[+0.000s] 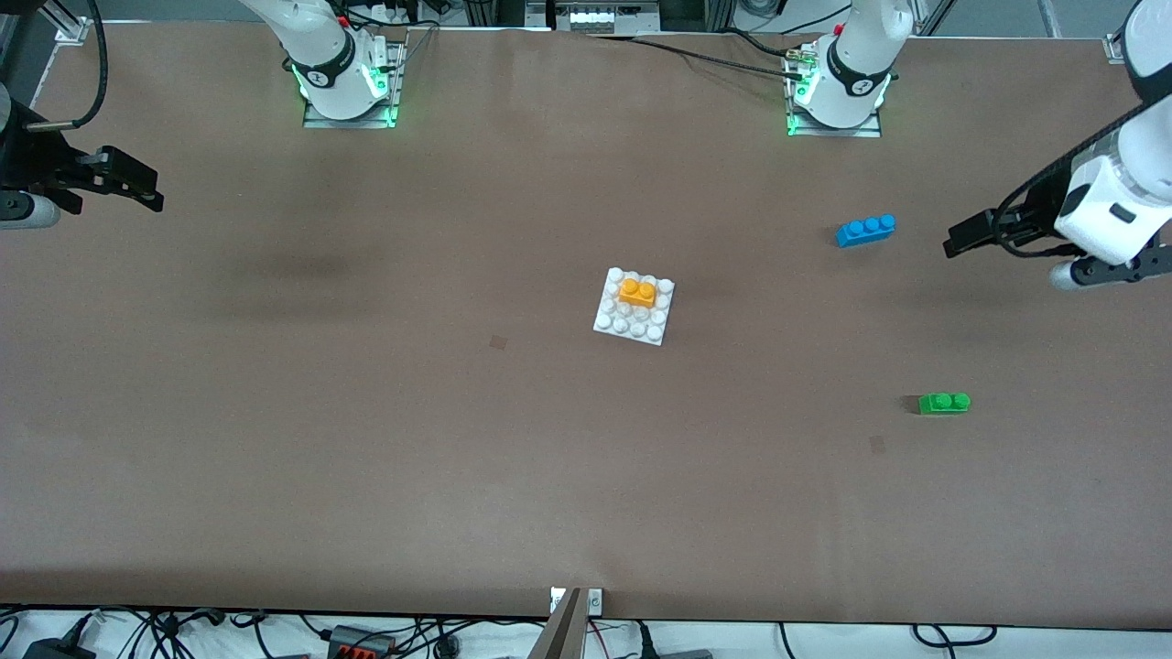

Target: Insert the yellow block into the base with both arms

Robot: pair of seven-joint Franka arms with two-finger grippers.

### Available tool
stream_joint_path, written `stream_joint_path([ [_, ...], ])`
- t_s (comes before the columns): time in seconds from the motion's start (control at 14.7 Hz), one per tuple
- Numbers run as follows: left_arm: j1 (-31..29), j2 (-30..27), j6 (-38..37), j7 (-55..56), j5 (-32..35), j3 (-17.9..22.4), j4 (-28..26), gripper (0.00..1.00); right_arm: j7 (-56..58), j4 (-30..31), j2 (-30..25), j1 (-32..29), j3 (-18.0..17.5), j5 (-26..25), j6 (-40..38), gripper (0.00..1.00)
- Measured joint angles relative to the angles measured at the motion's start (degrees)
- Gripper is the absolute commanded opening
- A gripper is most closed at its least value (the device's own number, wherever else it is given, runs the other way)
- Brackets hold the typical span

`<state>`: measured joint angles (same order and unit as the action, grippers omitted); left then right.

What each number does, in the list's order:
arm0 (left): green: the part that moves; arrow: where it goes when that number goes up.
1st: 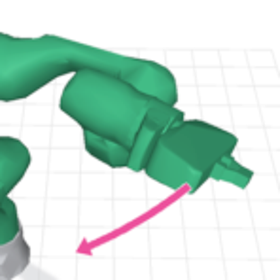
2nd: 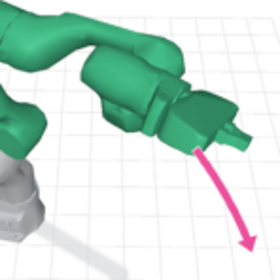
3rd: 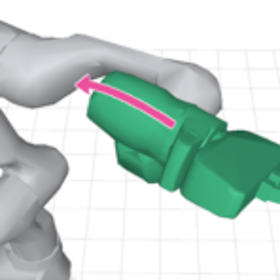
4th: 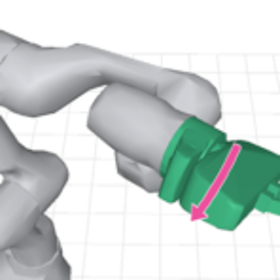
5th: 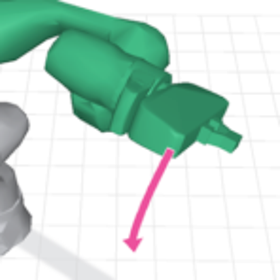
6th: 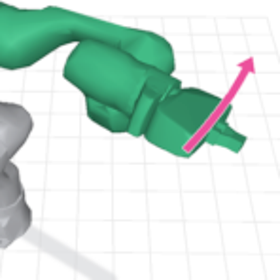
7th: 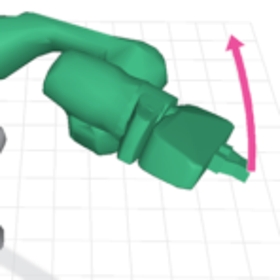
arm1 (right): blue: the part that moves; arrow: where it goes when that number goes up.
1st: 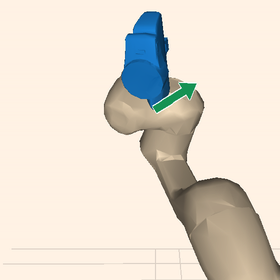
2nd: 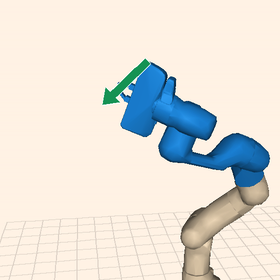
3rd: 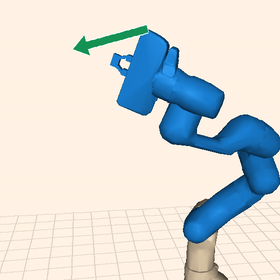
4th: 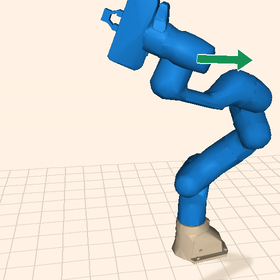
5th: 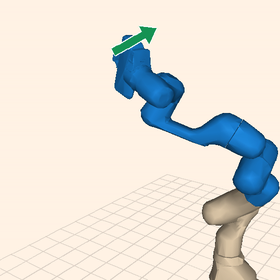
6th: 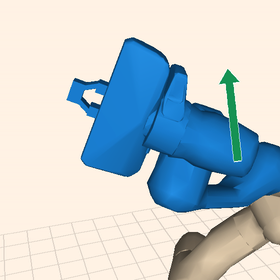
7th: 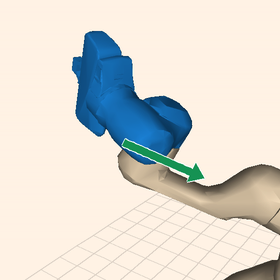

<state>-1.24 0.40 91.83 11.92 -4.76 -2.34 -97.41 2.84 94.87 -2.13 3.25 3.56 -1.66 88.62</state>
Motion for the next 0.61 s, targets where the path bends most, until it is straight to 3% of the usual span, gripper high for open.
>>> stream_joint_path([
  [0.61, 0.80, 3.16, -7.41, 0.00, 1.04, -0.64, 6.48, 1.00, -0.87, 0.00, 0.01, -0.25, 0.38, 0.00, 1.35, 1.00],
])
